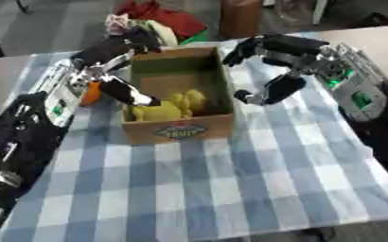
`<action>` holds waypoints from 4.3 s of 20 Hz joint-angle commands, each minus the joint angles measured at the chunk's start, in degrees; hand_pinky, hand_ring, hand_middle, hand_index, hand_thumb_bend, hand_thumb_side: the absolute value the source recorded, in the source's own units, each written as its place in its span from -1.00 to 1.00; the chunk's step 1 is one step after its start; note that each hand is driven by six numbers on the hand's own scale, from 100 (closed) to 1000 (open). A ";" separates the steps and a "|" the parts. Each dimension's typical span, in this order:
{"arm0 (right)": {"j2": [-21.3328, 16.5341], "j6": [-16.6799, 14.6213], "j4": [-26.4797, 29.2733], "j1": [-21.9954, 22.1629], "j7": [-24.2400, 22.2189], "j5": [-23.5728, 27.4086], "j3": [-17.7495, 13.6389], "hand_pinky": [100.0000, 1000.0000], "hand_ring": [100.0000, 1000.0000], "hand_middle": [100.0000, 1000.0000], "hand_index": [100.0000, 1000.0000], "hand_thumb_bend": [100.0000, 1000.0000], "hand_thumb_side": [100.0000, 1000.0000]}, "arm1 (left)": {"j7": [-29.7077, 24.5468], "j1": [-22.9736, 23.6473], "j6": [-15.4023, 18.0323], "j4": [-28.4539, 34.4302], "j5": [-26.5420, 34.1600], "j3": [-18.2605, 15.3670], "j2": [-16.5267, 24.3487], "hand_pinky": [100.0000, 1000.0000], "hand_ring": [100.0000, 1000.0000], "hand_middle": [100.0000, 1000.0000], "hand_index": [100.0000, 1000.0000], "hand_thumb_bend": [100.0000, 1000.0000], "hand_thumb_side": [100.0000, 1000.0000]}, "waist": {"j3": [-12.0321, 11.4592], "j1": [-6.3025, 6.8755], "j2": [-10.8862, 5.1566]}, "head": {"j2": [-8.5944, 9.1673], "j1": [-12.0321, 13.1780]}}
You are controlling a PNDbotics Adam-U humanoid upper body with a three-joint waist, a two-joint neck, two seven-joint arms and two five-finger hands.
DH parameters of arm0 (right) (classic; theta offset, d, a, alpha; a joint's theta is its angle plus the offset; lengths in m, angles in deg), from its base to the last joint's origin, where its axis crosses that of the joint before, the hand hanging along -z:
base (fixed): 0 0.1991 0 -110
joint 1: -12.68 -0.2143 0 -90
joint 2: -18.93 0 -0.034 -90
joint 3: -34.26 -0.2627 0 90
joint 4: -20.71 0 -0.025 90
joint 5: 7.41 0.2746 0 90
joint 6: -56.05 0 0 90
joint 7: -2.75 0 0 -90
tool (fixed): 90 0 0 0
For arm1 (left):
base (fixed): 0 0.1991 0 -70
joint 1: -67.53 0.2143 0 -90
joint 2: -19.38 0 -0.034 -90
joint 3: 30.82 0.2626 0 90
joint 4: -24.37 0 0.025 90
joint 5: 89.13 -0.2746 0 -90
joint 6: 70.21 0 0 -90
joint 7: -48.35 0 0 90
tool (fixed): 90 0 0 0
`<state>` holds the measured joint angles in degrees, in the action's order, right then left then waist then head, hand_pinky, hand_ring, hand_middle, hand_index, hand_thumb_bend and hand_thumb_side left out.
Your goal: Pick up objects on the table and place them in the box.
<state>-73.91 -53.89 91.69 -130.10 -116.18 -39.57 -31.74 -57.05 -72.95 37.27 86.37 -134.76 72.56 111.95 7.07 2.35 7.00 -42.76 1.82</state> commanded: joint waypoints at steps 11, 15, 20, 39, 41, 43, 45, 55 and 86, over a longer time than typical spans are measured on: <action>-1.34 0.00 0.01 0.07 0.59 -0.31 -1.04 0.60 0.54 0.42 0.72 -0.64 -0.45 | 2.61 1.35 -7.60 -1.92 -4.66 -7.39 8.77 0.62 0.57 0.61 0.81 -0.10 -0.64 | -1.58 0.24 -1.54 | -0.21 -1.08; -1.39 -0.03 -0.11 0.27 0.65 -0.38 -1.09 0.60 0.53 0.42 0.72 -0.65 -0.44 | 0.60 2.58 -8.51 -5.11 -6.42 -8.13 9.34 0.62 0.58 0.62 0.81 -0.08 -0.64 | -1.99 0.27 -1.51 | -0.25 -1.22; -1.40 -0.02 -0.05 0.32 0.72 -0.30 -1.15 0.60 0.53 0.41 0.72 -0.65 -0.44 | -1.70 2.83 -8.63 -9.55 -8.27 -8.95 8.82 0.62 0.58 0.61 0.81 -0.05 -0.60 | -2.11 0.22 -1.51 | -0.21 -1.27; -1.05 0.00 0.04 0.23 0.62 0.06 -1.19 0.60 0.53 0.41 0.71 -0.68 -0.44 | 14.21 2.26 -14.52 -18.53 -16.63 -8.51 3.27 0.45 0.33 0.41 0.68 -0.26 -0.94 | -1.46 -0.18 -1.09 | 0.20 -1.08; -0.94 -0.02 0.06 0.21 0.60 0.15 -1.16 0.60 0.53 0.41 0.71 -0.68 -0.44 | 15.60 1.96 -15.29 -19.57 -17.52 -8.54 2.54 0.39 0.20 0.27 0.56 -0.31 -1.00 | -1.20 -0.21 -0.97 | 0.29 -1.04; -0.93 0.00 0.07 0.24 0.57 0.20 -1.19 0.60 0.53 0.41 0.71 -0.68 -0.43 | 17.23 1.69 -15.97 -20.12 -18.25 -8.64 2.12 0.30 -0.02 -0.02 0.37 -0.38 -1.00 | -0.99 -0.22 -0.90 | 0.33 -1.01; -0.94 0.06 0.03 0.29 0.60 0.18 -1.25 0.60 0.53 0.41 0.71 -0.68 -0.43 | 19.08 1.45 -16.83 -20.01 -18.36 -8.93 1.89 0.19 -0.27 -0.33 0.09 -0.48 -1.00 | -0.85 -0.22 -0.87 | 0.34 -0.98; -0.80 -0.12 -0.16 0.40 0.57 0.13 -1.39 0.60 0.53 0.41 0.71 -0.61 -0.42 | 29.14 0.67 -21.54 -13.03 -10.57 -10.33 1.58 0.00 -0.61 -0.76 -0.34 -0.72 -1.00 | -0.76 -0.10 -1.00 | 0.29 -1.19; -0.11 -0.31 -0.50 0.73 0.12 0.16 -1.23 0.60 0.53 0.41 0.71 -0.61 -0.42 | 9.07 0.86 -5.54 1.87 12.15 0.74 0.76 0.46 0.36 0.44 0.67 -0.45 -0.07 | -0.97 0.12 -1.41 | 0.24 -1.18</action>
<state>-73.02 -54.30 90.76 -128.52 -116.17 -39.65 -32.41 -47.65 -71.22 32.37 85.97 -123.66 74.59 110.68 6.17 2.66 6.69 -42.76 0.81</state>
